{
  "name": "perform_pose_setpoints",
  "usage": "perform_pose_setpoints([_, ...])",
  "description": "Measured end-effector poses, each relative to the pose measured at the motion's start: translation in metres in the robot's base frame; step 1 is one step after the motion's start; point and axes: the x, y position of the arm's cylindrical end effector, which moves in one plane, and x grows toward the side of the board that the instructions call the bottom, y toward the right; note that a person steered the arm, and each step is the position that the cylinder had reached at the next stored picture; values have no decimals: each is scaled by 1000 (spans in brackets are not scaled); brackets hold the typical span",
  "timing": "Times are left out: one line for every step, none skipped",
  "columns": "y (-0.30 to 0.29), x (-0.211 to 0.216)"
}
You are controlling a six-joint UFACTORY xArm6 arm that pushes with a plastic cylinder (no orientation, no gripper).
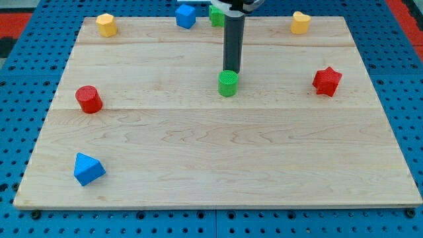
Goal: Push the green circle parallel to the right of the blue triangle
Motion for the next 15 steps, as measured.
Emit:
perform_pose_setpoints([34,37])
perform_pose_setpoints([41,46])
perform_pose_setpoints([7,22])
perform_pose_setpoints([-36,21])
perform_pose_setpoints([-11,53])
perform_pose_setpoints([84,60])
perform_pose_setpoints([111,87])
perform_pose_setpoints([98,79])
perform_pose_setpoints([104,78])
perform_pose_setpoints([113,78])
perform_pose_setpoints([111,80])
perform_pose_setpoints([111,59])
perform_pose_setpoints([96,51])
perform_pose_setpoints([105,77])
perform_pose_setpoints([123,81])
